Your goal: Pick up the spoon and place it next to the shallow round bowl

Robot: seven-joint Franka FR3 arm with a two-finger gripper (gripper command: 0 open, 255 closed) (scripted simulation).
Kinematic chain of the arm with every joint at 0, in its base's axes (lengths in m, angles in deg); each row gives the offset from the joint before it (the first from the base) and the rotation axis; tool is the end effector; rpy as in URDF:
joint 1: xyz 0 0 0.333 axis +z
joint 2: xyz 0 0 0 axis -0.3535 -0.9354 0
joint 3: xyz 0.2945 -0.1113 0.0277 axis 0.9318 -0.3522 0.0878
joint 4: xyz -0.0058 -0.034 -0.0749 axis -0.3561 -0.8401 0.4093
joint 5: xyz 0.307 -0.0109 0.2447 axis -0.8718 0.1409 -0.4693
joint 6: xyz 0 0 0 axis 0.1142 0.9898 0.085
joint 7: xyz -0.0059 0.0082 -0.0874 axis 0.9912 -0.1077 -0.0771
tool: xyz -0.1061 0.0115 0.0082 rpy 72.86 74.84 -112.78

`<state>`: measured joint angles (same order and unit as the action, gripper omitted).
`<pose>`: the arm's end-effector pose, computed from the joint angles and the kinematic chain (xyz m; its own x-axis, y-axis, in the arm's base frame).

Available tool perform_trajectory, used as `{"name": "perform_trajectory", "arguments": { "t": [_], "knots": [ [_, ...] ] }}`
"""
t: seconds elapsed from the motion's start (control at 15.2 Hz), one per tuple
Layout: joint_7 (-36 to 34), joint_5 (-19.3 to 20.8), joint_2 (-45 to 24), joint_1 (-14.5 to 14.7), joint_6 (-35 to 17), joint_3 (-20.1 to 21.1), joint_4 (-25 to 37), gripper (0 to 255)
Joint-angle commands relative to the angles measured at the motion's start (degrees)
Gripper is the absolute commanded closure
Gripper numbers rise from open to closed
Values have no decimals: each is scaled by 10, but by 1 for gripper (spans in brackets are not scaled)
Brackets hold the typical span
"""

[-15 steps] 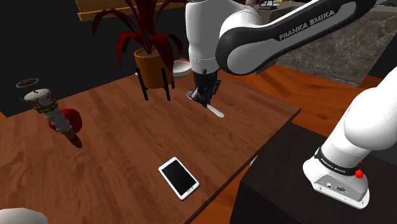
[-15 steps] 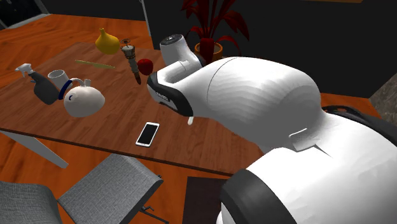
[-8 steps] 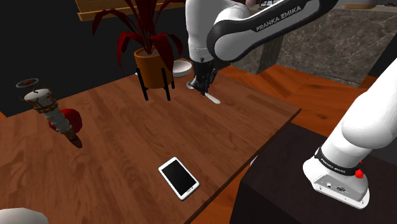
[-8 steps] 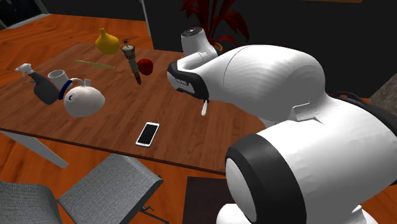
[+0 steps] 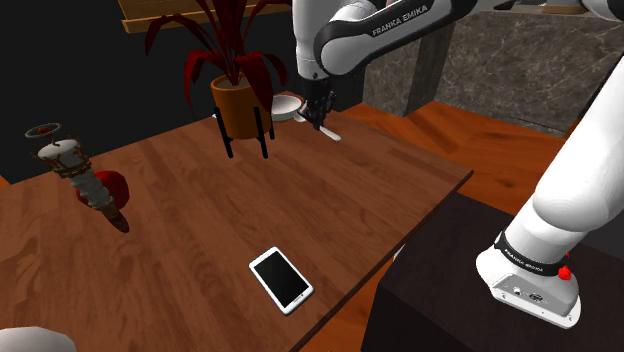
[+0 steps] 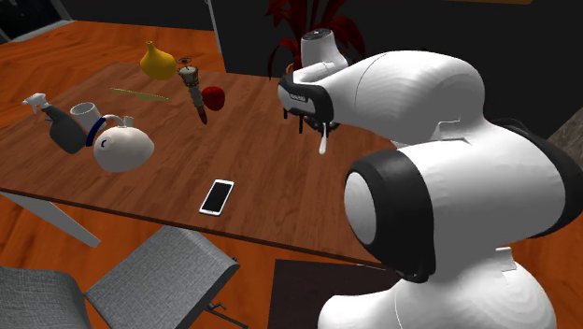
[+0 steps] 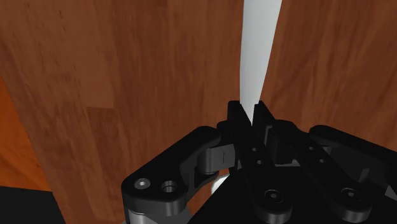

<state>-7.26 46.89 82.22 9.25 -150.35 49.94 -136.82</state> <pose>0.5626 0.1264 0.4657 0.9848 -0.1013 0.1413 -0.1224 -0.9811 0.1497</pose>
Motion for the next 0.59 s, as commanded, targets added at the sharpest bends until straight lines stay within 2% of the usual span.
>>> {"name": "perform_trajectory", "arguments": {
  "t": [0.0, 0.53],
  "knots": [
    [17, 11, -28, -9, 3, -10, 32, 255],
    [81, 44, -148, -34, 33, -43, 185, 255]
  ]
}}
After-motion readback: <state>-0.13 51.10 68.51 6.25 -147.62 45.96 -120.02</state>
